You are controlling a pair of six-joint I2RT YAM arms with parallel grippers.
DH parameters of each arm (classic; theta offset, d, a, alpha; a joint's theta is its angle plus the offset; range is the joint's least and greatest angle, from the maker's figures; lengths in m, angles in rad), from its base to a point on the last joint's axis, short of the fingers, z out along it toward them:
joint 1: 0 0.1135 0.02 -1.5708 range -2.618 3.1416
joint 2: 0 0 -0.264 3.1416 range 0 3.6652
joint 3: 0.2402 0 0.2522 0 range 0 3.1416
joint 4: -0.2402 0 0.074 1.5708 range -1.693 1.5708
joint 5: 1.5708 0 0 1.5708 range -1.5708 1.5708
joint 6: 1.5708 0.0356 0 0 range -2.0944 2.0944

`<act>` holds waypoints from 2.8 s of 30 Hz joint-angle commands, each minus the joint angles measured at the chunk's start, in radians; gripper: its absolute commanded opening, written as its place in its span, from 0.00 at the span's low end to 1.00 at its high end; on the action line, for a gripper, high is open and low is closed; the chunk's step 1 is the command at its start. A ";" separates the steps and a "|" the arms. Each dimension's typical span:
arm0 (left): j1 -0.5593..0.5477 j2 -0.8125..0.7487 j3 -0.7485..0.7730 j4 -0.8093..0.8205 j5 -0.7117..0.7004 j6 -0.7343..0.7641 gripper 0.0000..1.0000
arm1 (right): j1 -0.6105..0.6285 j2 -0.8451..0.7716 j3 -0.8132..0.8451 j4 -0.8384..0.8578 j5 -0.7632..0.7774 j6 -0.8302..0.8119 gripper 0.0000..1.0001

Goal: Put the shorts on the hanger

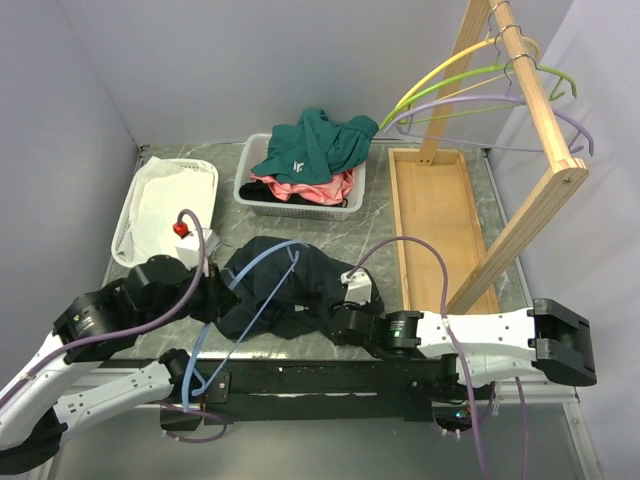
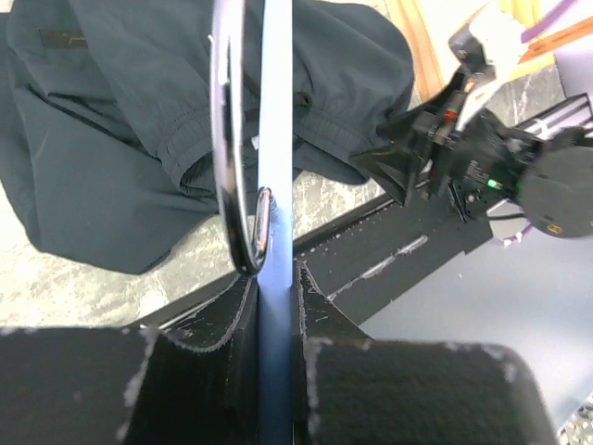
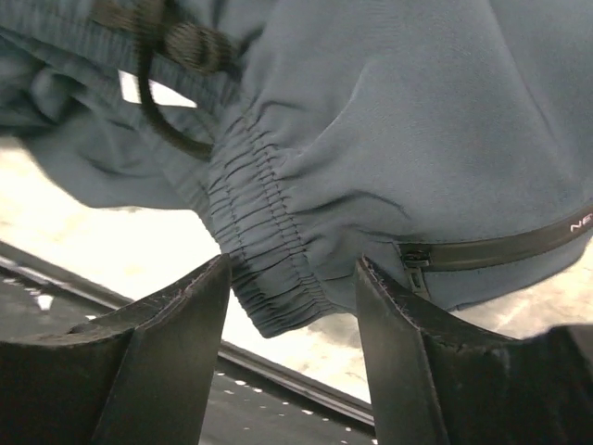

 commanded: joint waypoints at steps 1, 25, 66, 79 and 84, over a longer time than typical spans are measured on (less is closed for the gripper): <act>-0.002 -0.008 0.095 -0.057 0.026 0.033 0.01 | 0.005 0.025 0.054 -0.029 0.067 -0.013 0.62; -0.001 -0.017 0.097 -0.087 0.142 0.021 0.01 | 0.015 0.179 0.216 -0.268 0.188 0.023 0.32; -0.002 0.052 0.108 0.326 0.110 0.355 0.01 | -0.131 0.226 1.159 -0.342 -0.259 -0.835 0.00; -0.002 -0.104 -0.142 0.815 -0.121 0.203 0.01 | -0.055 0.320 1.327 -0.273 -0.424 -0.867 0.06; -0.002 -0.159 -0.247 0.947 -0.198 0.166 0.01 | -0.056 0.196 1.085 -0.109 -0.335 -0.746 0.55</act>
